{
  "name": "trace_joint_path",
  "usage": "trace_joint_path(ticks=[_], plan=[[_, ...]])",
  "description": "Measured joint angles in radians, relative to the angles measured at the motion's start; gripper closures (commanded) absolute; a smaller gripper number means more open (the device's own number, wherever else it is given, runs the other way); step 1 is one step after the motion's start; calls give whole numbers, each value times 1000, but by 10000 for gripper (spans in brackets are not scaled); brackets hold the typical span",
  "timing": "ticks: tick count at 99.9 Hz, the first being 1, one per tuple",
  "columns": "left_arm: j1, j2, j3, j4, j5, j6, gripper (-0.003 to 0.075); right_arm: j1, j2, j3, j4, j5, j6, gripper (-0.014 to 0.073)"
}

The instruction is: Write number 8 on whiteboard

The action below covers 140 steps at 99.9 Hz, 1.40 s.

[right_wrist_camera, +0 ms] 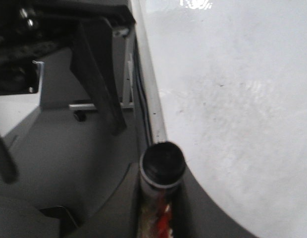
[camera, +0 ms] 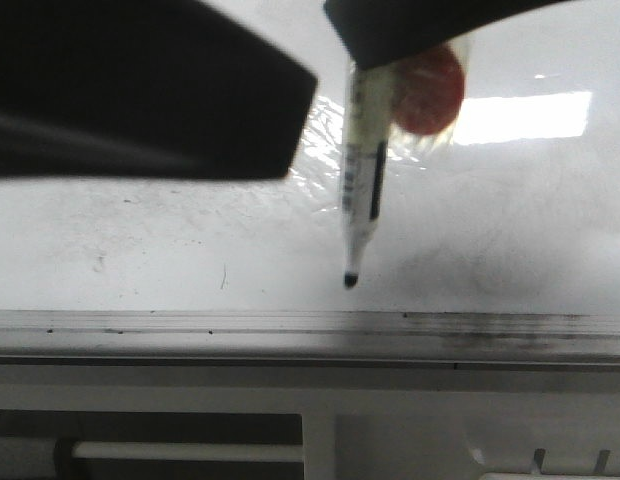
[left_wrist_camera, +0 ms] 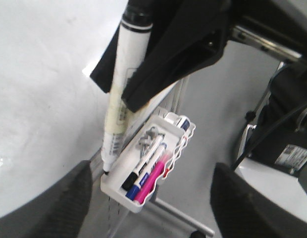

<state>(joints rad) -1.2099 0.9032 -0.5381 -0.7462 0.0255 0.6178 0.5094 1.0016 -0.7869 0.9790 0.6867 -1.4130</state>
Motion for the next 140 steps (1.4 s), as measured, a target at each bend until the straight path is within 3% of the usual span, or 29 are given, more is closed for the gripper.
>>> trace_joint_path(ticks=[13,28,41,55,68,77,140], plan=[[0,-103,0,-5,-17,0,207,0,-16,-149,-295,40,230,655],[49,-213,8,-23,-31,0,342,0,-24,-326,-636,156,505,653],[134,-265,35,-66,-37,0,535,0,-86,-343,-663,71,636,653],[219,-279,58,-111,-38,0,743,0,-222,-164,-646,-254,651,654],[263,-281,60,-119,-40,0,741,0,-301,102,-646,-650,652,658],[271,-281,60,-122,-40,0,741,0,-305,227,-646,-816,658,658],[274,-281,60,-124,-7,0,741,45,-135,281,-644,-1037,665,659]])
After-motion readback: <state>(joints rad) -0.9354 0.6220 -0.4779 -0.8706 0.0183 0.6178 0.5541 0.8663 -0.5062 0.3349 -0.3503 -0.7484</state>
